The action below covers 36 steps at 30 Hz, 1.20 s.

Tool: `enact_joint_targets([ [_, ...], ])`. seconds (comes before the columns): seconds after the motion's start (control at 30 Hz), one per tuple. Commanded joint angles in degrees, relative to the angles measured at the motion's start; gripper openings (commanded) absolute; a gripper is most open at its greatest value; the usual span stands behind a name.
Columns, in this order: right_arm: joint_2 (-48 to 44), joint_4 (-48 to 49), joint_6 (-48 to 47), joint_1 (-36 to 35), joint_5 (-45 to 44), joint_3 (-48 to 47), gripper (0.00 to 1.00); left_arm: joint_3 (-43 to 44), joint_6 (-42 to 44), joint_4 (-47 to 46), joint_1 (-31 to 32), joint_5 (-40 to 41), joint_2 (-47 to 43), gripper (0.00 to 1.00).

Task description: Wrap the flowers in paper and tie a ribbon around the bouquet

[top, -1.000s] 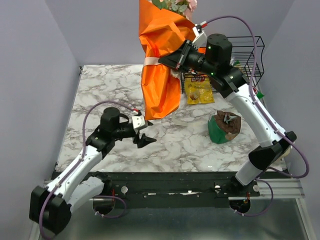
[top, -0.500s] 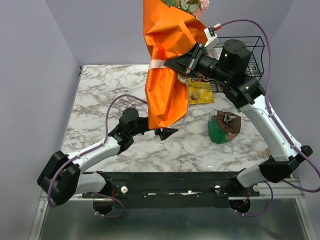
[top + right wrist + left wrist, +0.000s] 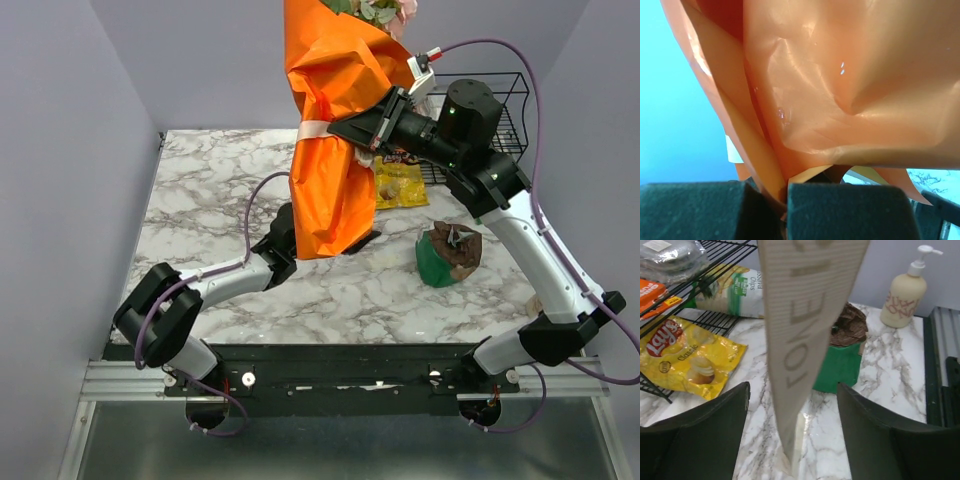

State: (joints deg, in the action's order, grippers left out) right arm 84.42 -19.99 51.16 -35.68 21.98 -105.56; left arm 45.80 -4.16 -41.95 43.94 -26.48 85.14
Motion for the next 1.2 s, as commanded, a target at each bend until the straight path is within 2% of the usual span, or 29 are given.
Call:
enact_joint_targets([
  [0.0, -2.95, 1.35, -0.71, -0.35, 1.14, 0.26, 0.00, 1.14, -0.06, -1.55, -0.17, 5.29, 0.38, 0.15],
  [0.03, -3.56, 1.44, -0.71, -0.27, 1.05, 1.31, 0.00, 0.44, 0.29, -1.20, -1.13, 5.30, -0.84, 0.01],
  [0.07, -3.65, 1.70, -0.79, -0.09, 1.14, 2.02, 0.00, -0.35, 0.73, -0.07, -1.75, 5.21, -1.64, 0.00],
  [0.17, -4.70, 2.50, -0.71, 0.87, 1.84, 5.61, 0.01, -5.36, 3.89, 3.18, -5.34, 4.68, -6.29, 0.00],
  [0.3, -4.44, 3.38, -0.97, 1.49, 5.69, 10.54, 0.00, -10.55, 13.20, 7.84, -10.44, 7.75, -11.83, 0.00],
  [0.33, -4.18, 3.38, -1.23, 1.58, 6.32, 11.24, 0.00, -10.82, 16.78, 8.81, -11.41, 9.41, -13.50, 0.00],
  [0.53, 0.12, 3.55, -6.32, 1.49, 8.52, 18.54, 0.01, -11.17, 23.32, 14.44, -20.37, 13.12, -18.16, 0.00],
  [0.73, 6.70, 5.30, -11.34, 1.49, 8.34, 23.37, 0.00, -14.77, 30.35, 18.04, -23.99, 13.64, -22.38, 0.00],
  [0.97, 16.19, 10.22, -10.55, 1.32, 7.03, 25.23, 0.01, -18.29, 39.31, 21.56, -29.53, 10.05, -26.25, 0.00],
  [1.17, 23.85, 13.04, -11.34, 0.62, 2.72, 24.70, 0.01, -19.96, 49.23, 25.76, -31.90, 5.31, -24.24, 0.00],
])
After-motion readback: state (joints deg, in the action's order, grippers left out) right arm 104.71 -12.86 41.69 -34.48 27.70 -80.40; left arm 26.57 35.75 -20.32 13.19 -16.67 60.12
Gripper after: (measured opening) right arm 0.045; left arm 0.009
